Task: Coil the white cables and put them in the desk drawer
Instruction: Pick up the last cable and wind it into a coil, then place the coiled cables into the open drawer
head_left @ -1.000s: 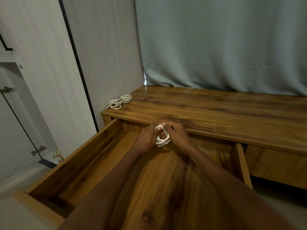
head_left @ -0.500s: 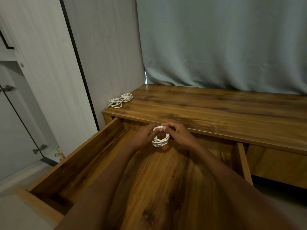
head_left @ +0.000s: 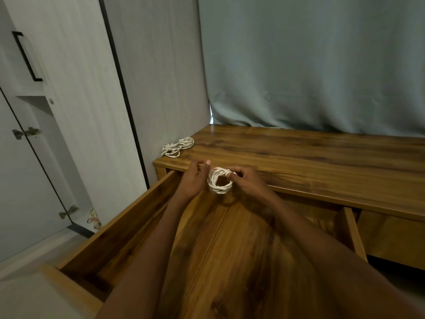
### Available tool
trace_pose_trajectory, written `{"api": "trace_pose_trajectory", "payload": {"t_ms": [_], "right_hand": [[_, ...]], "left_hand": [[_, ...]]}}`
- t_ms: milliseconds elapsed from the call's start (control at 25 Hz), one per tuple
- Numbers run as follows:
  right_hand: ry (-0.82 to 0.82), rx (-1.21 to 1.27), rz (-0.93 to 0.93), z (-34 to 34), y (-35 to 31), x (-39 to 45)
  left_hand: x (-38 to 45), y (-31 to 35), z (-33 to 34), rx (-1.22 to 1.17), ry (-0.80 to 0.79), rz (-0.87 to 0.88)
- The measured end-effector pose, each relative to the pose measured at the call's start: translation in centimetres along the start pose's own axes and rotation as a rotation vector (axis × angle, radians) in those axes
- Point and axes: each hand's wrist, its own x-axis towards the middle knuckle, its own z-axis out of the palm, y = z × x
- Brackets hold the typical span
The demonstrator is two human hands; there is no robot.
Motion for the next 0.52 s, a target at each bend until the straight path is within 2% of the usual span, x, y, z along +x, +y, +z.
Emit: {"api": "trace_pose_trajectory", "payload": {"t_ms": [80,160,360,520], "right_hand": [[0.089,-0.072,0.008,0.7,-0.8,1.8],[0.133,-0.114,0.06,1.2,-1.4,4.0],[0.108,0.012,0.187,2.3,1.0,9.1],[0.204,0.018,0.214,2.5,3.0,12.3]], "left_hand": [[0.8,0.0,-0.7,0.019,0.198,-0.011],[1.8,-0.4,-1.2,0.069,0.284,-0.019],[5.7,-2.3,-2.4,0.284,0.282,-0.011],[11.2,-4.3,-3.4,0.574,0.313,0.138]]}}
